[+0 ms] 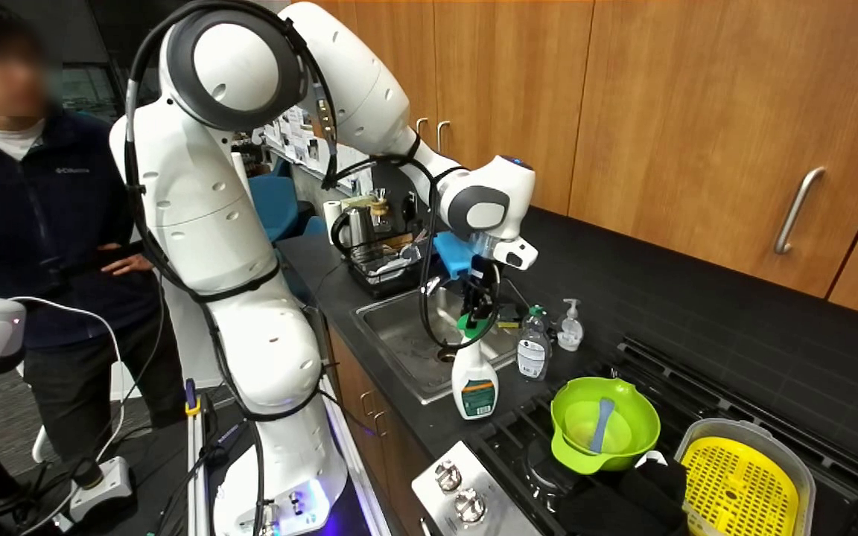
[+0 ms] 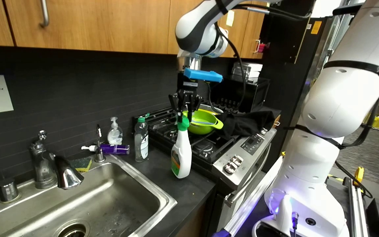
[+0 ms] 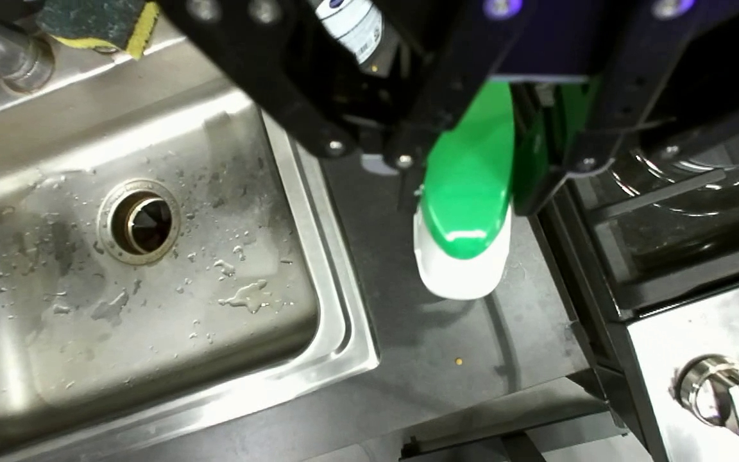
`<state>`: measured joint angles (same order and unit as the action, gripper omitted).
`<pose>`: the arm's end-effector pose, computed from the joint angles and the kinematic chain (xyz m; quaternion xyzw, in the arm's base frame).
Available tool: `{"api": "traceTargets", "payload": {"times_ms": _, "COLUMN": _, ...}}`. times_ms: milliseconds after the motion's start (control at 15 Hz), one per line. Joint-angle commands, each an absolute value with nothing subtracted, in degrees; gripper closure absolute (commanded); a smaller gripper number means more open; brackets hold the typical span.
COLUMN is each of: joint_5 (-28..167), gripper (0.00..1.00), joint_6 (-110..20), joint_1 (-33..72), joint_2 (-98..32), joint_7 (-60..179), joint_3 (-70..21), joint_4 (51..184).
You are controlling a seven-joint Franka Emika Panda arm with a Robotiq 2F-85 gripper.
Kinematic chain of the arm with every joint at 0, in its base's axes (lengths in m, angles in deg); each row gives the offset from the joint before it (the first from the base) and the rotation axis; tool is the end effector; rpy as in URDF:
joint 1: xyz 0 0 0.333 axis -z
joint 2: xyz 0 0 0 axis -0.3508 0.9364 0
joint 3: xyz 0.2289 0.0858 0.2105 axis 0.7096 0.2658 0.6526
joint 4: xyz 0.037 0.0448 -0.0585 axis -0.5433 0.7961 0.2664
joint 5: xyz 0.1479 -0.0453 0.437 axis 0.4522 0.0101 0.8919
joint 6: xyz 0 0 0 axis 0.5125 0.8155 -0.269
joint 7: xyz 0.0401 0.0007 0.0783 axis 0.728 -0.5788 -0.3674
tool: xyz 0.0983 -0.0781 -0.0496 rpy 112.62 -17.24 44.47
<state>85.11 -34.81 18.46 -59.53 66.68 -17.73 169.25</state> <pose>0.4728 0.0532 0.2617 -0.9848 0.1313 0.0915 0.0671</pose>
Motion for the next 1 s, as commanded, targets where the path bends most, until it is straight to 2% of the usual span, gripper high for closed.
{"api": "traceTargets", "payload": {"times_ms": 0, "joint_5": 85.05, "gripper": 0.86, "joint_6": -34.59, "joint_1": 19.02, "joint_2": -63.31, "joint_7": 67.68, "joint_3": -18.15, "joint_4": 171.04}}
{"api": "traceTargets", "payload": {"times_ms": 600, "joint_5": 84.82, "gripper": 0.86, "joint_6": -35.52, "joint_1": 20.51, "joint_2": -68.6, "joint_7": 69.59, "joint_3": -18.87, "joint_4": 175.32}}
{"api": "traceTargets", "payload": {"times_ms": 933, "joint_5": 81.92, "gripper": 0.86, "joint_6": -34.74, "joint_1": 22.3, "joint_2": -77.52, "joint_7": 72.08, "joint_3": -18.15, "joint_4": 178.32}}
